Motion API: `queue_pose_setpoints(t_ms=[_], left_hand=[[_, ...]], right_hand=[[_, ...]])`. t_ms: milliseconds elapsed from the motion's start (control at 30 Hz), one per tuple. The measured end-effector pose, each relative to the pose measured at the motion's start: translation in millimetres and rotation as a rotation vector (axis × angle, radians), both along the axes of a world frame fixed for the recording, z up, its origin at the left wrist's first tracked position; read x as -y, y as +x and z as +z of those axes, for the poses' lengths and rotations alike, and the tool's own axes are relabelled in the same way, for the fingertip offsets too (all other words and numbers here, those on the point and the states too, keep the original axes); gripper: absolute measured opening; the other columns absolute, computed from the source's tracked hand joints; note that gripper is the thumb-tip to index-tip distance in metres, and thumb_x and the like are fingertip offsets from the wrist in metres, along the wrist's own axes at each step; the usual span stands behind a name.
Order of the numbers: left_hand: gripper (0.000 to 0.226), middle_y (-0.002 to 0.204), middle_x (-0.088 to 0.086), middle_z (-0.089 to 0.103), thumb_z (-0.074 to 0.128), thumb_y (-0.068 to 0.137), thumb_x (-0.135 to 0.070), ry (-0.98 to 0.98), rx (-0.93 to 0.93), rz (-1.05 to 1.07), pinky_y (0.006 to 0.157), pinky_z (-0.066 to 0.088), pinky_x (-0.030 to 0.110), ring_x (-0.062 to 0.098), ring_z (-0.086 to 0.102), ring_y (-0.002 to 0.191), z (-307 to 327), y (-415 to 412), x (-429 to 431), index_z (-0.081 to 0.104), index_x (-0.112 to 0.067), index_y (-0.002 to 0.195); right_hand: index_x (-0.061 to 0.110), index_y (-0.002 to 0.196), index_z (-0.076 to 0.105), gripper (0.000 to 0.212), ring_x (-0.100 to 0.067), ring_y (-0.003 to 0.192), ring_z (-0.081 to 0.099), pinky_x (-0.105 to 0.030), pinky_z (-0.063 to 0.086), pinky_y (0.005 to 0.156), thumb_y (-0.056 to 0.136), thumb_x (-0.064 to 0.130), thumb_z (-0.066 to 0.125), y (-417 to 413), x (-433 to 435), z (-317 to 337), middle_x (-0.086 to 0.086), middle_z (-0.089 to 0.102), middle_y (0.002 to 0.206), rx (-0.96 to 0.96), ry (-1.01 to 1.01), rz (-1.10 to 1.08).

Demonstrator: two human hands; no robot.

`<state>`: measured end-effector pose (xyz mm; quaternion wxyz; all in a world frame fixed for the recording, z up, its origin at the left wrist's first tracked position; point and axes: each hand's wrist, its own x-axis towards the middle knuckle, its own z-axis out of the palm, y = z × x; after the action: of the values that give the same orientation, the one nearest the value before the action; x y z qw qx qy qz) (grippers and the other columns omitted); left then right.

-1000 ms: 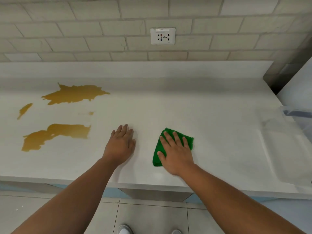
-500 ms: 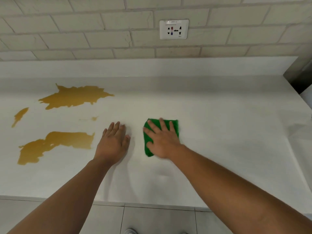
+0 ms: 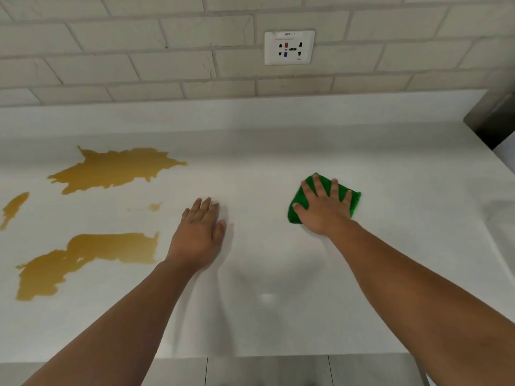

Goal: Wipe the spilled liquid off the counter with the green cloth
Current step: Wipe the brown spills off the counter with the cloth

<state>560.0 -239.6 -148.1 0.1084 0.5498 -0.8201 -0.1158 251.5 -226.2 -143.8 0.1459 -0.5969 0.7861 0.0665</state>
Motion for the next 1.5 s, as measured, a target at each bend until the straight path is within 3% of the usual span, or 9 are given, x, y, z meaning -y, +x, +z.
queue_pose_setpoints(t_ms=[200,400,667,767,900,1067,1167,1333,1500], left_hand=[[0.057,0.162,0.005,0.023,0.028,0.103,-0.044,0.052,0.022,-0.038,0.122,0.008,0.039,0.022,0.010,0.151,-1,8,8,0.031,-0.015,0.153],[0.061,0.164,0.008,0.014,0.024,0.104,-0.045,0.076,0.116,-0.100,0.122,0.007,0.041,0.025,0.005,0.152,-4,3,5,0.025,-0.013,0.154],[0.070,0.163,0.004,0.019,0.018,0.096,-0.055,0.047,0.060,-0.072,0.123,0.007,0.042,0.021,0.007,0.152,-14,9,1,0.029,-0.016,0.153],[0.073,0.159,0.007,0.030,0.021,0.092,-0.057,0.016,0.067,-0.041,0.122,0.015,0.043,0.024,0.019,0.149,-11,4,1,0.039,-0.014,0.148],[0.073,0.152,0.013,0.041,0.031,0.089,-0.060,-0.041,0.076,-0.015,0.118,0.025,0.043,0.029,0.033,0.143,5,-31,10,0.048,-0.011,0.140],[0.070,0.160,0.007,0.028,0.034,0.092,-0.059,0.002,0.024,-0.200,0.122,0.016,0.041,0.024,0.020,0.149,21,-121,12,0.041,-0.017,0.147],[0.070,0.159,0.007,0.029,0.030,0.093,-0.059,0.022,0.006,-0.267,0.122,0.016,0.041,0.023,0.020,0.149,20,-169,10,0.039,-0.016,0.148],[0.073,0.161,0.007,0.025,0.021,0.092,-0.060,0.022,0.053,-0.299,0.122,0.010,0.038,0.023,0.015,0.150,8,-216,16,0.035,-0.018,0.150],[0.075,0.163,0.002,0.020,0.016,0.094,-0.063,0.014,0.032,-0.251,0.123,0.007,0.038,0.018,0.008,0.151,5,-241,37,0.029,-0.020,0.153]], right_hand=[[0.037,0.156,0.000,0.073,-0.036,0.150,-0.016,-0.066,-0.006,0.115,0.093,0.066,0.019,87,-17,-3,0.007,-0.011,0.165,0.010,-0.083,0.195],[0.023,0.158,0.003,0.084,-0.023,0.152,-0.009,-0.054,-0.004,0.121,0.091,0.069,0.024,90,-84,-6,0.003,-0.003,0.166,0.051,-0.187,0.215],[0.031,0.158,0.005,0.085,-0.017,0.152,-0.007,-0.046,-0.004,0.123,0.087,0.076,0.019,-14,-135,-6,0.005,-0.005,0.166,0.000,-0.167,-0.043],[0.032,0.157,0.007,0.091,-0.018,0.152,-0.005,-0.051,-0.002,0.122,0.081,0.081,0.016,-60,-131,-4,0.005,-0.003,0.166,-0.012,-0.150,-0.134],[0.031,0.158,0.002,0.084,-0.023,0.152,-0.009,-0.055,-0.006,0.119,0.090,0.073,0.027,-67,-96,-5,0.004,-0.008,0.166,-0.019,-0.105,-0.143],[0.033,0.158,-0.001,0.082,-0.019,0.152,-0.011,-0.047,-0.007,0.121,0.090,0.074,0.021,-88,-107,-4,0.005,-0.011,0.166,0.016,-0.116,0.001],[0.032,0.158,0.003,0.090,-0.019,0.152,-0.007,-0.046,-0.002,0.123,0.081,0.078,0.009,-139,-129,-6,0.004,-0.006,0.166,-0.016,-0.164,-0.109],[0.029,0.158,0.003,0.088,-0.024,0.152,-0.008,-0.053,0.002,0.122,0.087,0.077,0.024,-204,-105,-6,0.000,-0.006,0.166,-0.032,-0.135,-0.245],[0.032,0.157,0.005,0.106,-0.027,0.152,-0.005,-0.054,0.001,0.121,0.072,0.094,0.011,-252,-51,-4,0.000,-0.004,0.166,-0.023,-0.146,-0.309]])
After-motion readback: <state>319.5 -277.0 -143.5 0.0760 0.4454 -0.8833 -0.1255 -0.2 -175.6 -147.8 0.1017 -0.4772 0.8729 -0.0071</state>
